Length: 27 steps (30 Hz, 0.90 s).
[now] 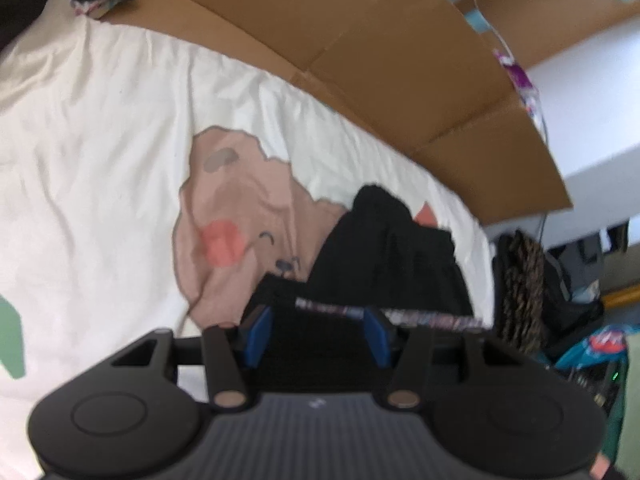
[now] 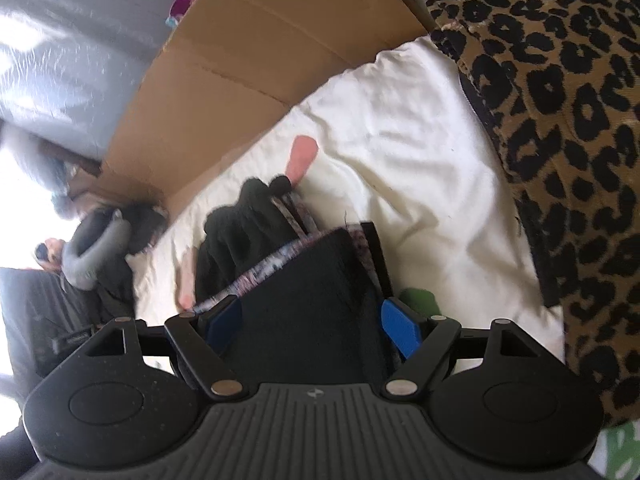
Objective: Fold clothes
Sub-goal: 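Open both tools and release the folded shorts on the sheet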
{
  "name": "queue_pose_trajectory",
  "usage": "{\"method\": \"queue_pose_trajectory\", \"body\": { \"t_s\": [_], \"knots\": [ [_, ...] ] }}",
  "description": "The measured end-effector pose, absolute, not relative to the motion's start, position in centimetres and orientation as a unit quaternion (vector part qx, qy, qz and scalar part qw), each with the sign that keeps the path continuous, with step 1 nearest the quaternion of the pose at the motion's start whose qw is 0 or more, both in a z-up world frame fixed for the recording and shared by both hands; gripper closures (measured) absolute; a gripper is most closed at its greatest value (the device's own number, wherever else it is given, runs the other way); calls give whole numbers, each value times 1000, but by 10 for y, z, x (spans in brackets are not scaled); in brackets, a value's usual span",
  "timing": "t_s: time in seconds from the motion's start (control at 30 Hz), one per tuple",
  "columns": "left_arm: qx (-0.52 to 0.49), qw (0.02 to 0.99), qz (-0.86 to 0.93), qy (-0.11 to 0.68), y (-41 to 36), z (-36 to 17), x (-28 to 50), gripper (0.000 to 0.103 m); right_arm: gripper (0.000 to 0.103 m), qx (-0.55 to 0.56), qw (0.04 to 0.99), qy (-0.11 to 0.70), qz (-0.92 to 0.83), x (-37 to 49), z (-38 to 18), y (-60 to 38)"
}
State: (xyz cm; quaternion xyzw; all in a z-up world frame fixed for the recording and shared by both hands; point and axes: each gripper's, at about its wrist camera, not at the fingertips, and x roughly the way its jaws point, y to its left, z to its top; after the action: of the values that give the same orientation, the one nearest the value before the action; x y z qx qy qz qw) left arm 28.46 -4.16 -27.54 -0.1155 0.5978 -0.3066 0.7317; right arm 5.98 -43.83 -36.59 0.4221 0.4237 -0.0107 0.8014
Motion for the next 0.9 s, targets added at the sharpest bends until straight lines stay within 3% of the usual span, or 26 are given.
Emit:
{"method": "queue_pose_trajectory", "body": {
  "t_s": [0.67,0.9],
  "knots": [
    [-14,730,-291,618,-56,-333,280,50,21,276,820,499,-45,85,-395,-420],
    [15,758,-264,596,-73,-327,301,50,21,190,832,515,-74,119,-391,-412]
  ]
}}
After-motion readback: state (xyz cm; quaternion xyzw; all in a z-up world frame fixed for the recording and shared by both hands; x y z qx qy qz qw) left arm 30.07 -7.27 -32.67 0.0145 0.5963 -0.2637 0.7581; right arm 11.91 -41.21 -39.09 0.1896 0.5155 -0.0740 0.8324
